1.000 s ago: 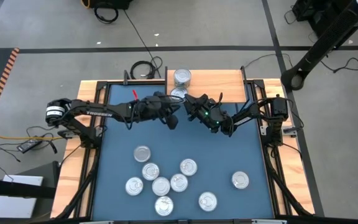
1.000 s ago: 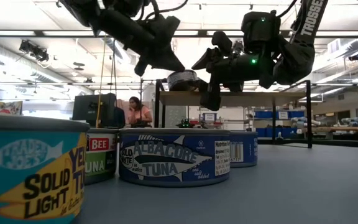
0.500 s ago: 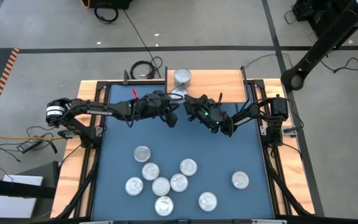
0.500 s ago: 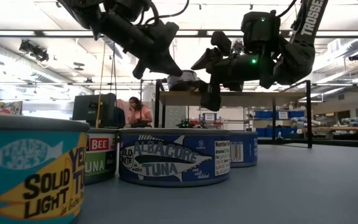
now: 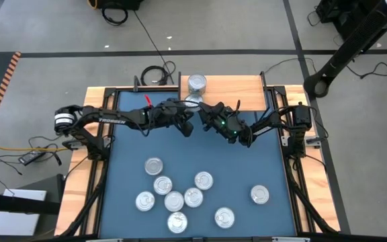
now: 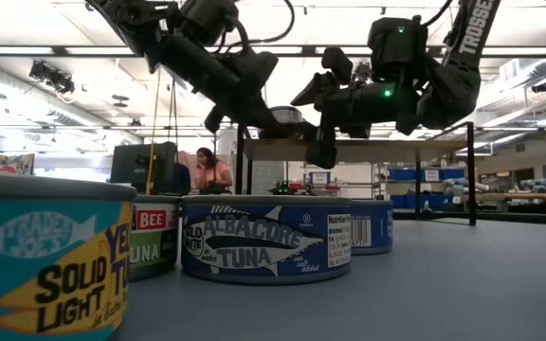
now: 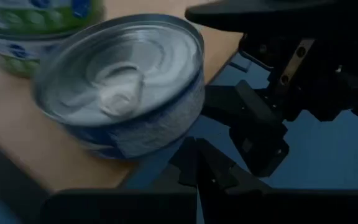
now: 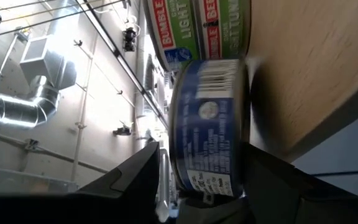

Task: Stack canned seafood by type on shelf
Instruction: Put the blue tuna can on the shelf

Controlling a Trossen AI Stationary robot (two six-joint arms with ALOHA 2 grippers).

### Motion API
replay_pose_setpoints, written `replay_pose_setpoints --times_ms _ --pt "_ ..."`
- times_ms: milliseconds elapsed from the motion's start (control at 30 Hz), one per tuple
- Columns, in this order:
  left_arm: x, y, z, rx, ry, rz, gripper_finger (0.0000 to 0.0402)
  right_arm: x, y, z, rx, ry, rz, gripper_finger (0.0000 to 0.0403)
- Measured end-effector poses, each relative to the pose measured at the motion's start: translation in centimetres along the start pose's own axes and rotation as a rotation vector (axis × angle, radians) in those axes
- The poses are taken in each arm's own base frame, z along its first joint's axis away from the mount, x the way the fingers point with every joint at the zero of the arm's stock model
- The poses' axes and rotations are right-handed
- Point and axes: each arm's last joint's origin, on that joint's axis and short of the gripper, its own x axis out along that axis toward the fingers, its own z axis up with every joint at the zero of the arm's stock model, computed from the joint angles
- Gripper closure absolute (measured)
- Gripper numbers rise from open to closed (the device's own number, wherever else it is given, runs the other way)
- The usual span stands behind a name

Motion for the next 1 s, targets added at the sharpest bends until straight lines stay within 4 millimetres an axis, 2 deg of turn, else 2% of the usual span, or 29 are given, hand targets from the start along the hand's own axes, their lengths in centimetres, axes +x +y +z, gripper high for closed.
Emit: replay_pose_setpoints --times_ms 667,900,1000 --pt "-0.1 -0.4 0.0 -0.052 0.024 -0.106 0.0401 0.0 -0.2 0.0 -0.017 0.0 -0.014 0.0183" --pt "-1.2 0.6 2.0 -0.104 -0.085 -0.084 0.0401 0.0 -0.2 0.0 -0.022 -0.001 -0.02 0.0183" --pt "-1.2 1.2 2.1 -0.115 -0.077 -0.073 0.0401 0.0 -0.2 0.0 -0.023 -0.003 -0.021 0.0183"
